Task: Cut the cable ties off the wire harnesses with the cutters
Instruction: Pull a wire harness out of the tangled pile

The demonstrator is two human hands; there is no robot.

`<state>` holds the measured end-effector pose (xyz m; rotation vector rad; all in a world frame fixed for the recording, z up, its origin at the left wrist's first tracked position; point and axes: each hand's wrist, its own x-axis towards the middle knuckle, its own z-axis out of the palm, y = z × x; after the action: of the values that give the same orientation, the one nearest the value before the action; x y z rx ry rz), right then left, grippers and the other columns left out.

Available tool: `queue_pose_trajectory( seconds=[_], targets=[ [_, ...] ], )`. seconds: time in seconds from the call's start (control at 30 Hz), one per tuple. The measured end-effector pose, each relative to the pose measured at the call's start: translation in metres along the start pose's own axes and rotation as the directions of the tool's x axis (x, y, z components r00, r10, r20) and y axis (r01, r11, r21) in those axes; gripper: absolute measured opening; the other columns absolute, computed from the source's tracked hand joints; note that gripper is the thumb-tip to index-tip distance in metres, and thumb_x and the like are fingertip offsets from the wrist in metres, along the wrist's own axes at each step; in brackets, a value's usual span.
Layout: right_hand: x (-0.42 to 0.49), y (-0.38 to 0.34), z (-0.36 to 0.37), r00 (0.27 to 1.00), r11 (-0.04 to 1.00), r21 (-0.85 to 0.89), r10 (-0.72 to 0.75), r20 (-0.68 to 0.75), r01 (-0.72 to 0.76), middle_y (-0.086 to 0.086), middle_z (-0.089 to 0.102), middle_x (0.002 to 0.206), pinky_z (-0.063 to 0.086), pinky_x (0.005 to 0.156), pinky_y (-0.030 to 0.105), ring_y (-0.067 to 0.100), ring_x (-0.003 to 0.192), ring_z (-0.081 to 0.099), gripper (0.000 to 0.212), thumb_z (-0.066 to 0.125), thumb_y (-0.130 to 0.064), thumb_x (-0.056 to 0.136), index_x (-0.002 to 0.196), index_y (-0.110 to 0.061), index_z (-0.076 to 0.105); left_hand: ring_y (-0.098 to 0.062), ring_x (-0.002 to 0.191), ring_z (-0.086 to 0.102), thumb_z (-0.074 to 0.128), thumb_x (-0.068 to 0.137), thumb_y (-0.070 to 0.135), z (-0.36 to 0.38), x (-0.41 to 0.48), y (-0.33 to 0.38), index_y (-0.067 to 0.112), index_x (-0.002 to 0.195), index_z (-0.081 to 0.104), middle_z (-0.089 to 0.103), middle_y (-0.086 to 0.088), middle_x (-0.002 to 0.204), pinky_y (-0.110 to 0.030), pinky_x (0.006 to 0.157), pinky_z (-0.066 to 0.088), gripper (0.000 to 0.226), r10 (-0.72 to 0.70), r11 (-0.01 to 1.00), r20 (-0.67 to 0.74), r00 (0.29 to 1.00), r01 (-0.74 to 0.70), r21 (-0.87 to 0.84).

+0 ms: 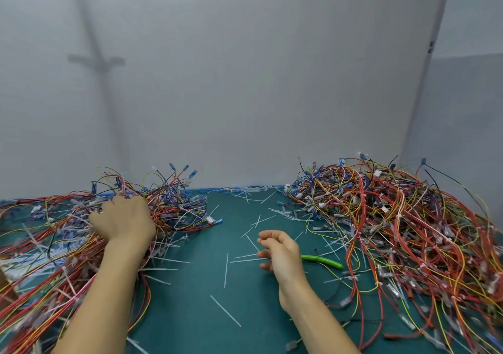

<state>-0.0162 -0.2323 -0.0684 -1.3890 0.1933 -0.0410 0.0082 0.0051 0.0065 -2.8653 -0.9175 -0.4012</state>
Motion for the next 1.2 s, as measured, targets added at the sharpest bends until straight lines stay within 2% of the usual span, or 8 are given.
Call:
queue_pose_trajectory(
  seconds=[0.13, 0.37, 0.53, 0.67, 0.73, 0.83, 0.97, 1.2],
  targets=[
    [-0.001, 0.000, 0.002, 1.000, 0.998, -0.056, -0.017, 0.004, 0.017, -0.002, 0.064, 0.087, 0.043, 0.057, 0.022, 0.010, 0.067, 0.056, 0.019, 0.050, -0.002, 0.092, 0.089, -0.016, 0.063, -0.035, 0.121, 0.047, 0.057, 0.089, 0.013, -0.005, -0.006, 0.004, 0.018, 0.117, 0.062, 0.052, -0.016, 0.123, -0.046, 0.092, 0.044, 0.028, 0.065, 0.995, -0.082, 0.995, -0.071, -0.069],
    [-0.003, -0.001, 0.002, 1.000, 0.995, -0.094, -0.021, 0.007, 0.022, 0.000, 0.066, 0.085, 0.044, 0.058, 0.023, 0.010, 0.066, 0.057, 0.019, 0.050, -0.001, 0.090, 0.090, -0.014, 0.064, -0.042, 0.097, 0.059, 0.048, 0.099, 0.020, -0.021, -0.011, 0.022, 0.017, 0.110, 0.054, 0.058, -0.015, 0.111, -0.042, 0.072, 0.041, 0.013, 0.185, 0.934, -0.212, 0.960, -0.239, -0.267],
    [-0.003, -0.001, 0.003, 1.000, 0.994, -0.103, -0.025, 0.016, 0.027, -0.002, 0.068, 0.082, 0.043, 0.057, 0.023, 0.008, 0.060, 0.057, 0.021, 0.048, -0.001, 0.090, 0.090, -0.013, 0.065, -0.041, 0.091, 0.059, 0.058, 0.093, 0.016, -0.022, -0.015, 0.028, 0.013, 0.098, 0.067, 0.062, -0.015, 0.101, -0.038, 0.071, 0.039, 0.010, 0.223, 0.862, -0.283, 0.933, -0.324, -0.390],
    [-0.004, 0.000, 0.005, 0.999, 0.994, -0.105, -0.034, 0.026, 0.037, -0.003, 0.067, 0.077, 0.041, 0.054, 0.021, 0.006, 0.055, 0.055, 0.021, 0.048, -0.001, 0.089, 0.087, -0.013, 0.065, -0.031, 0.090, 0.064, 0.067, 0.087, 0.023, -0.022, -0.022, 0.027, 0.021, 0.090, 0.071, 0.071, -0.007, 0.096, -0.038, 0.076, 0.051, 0.005, 0.309, 0.801, -0.213, 0.927, -0.375, -0.467],
    [-0.004, 0.000, 0.005, 0.999, 0.993, -0.113, -0.040, 0.026, 0.043, -0.002, 0.067, 0.077, 0.042, 0.055, 0.021, 0.007, 0.055, 0.055, 0.022, 0.048, 0.000, 0.089, 0.086, -0.013, 0.065, -0.029, 0.102, 0.062, 0.067, 0.088, 0.030, -0.017, -0.018, 0.022, 0.024, 0.105, 0.070, 0.070, -0.005, 0.109, -0.040, 0.088, 0.050, 0.018, 0.344, 0.813, -0.090, 0.935, -0.344, -0.470],
    [-0.003, 0.001, 0.003, 0.999, 0.993, -0.113, -0.045, 0.026, 0.047, -0.001, 0.067, 0.076, 0.042, 0.054, 0.019, 0.007, 0.055, 0.055, 0.022, 0.048, 0.000, 0.089, 0.086, -0.013, 0.065, -0.039, 0.133, 0.037, 0.059, 0.094, 0.026, -0.008, -0.008, 0.009, 0.005, 0.142, 0.041, 0.041, -0.025, 0.143, -0.048, 0.110, 0.033, 0.055, 0.209, 0.796, 0.060, 0.976, -0.135, -0.591],
    [-0.002, 0.002, 0.003, 0.998, 0.992, -0.113, -0.048, 0.027, 0.051, -0.001, 0.067, 0.076, 0.043, 0.053, 0.018, 0.007, 0.055, 0.055, 0.022, 0.048, 0.000, 0.089, 0.086, -0.012, 0.066, -0.045, 0.130, 0.035, 0.045, 0.094, 0.017, 0.003, -0.010, -0.006, -0.002, 0.131, 0.043, 0.037, -0.028, 0.141, -0.055, 0.105, 0.031, 0.042, -0.056, 0.905, 0.089, 0.994, 0.088, -0.416],
    [-0.002, 0.003, 0.001, 0.999, 0.993, -0.111, -0.048, 0.022, 0.050, -0.002, 0.068, 0.074, 0.044, 0.054, 0.019, 0.007, 0.056, 0.057, 0.022, 0.048, 0.000, 0.088, 0.087, -0.012, 0.067, -0.051, 0.114, 0.050, 0.057, 0.088, 0.005, 0.012, -0.011, -0.017, 0.000, 0.128, 0.038, 0.045, -0.029, 0.128, -0.055, 0.088, 0.046, 0.045, -0.041, 0.954, 0.075, 0.996, 0.062, -0.295]
  ],
)
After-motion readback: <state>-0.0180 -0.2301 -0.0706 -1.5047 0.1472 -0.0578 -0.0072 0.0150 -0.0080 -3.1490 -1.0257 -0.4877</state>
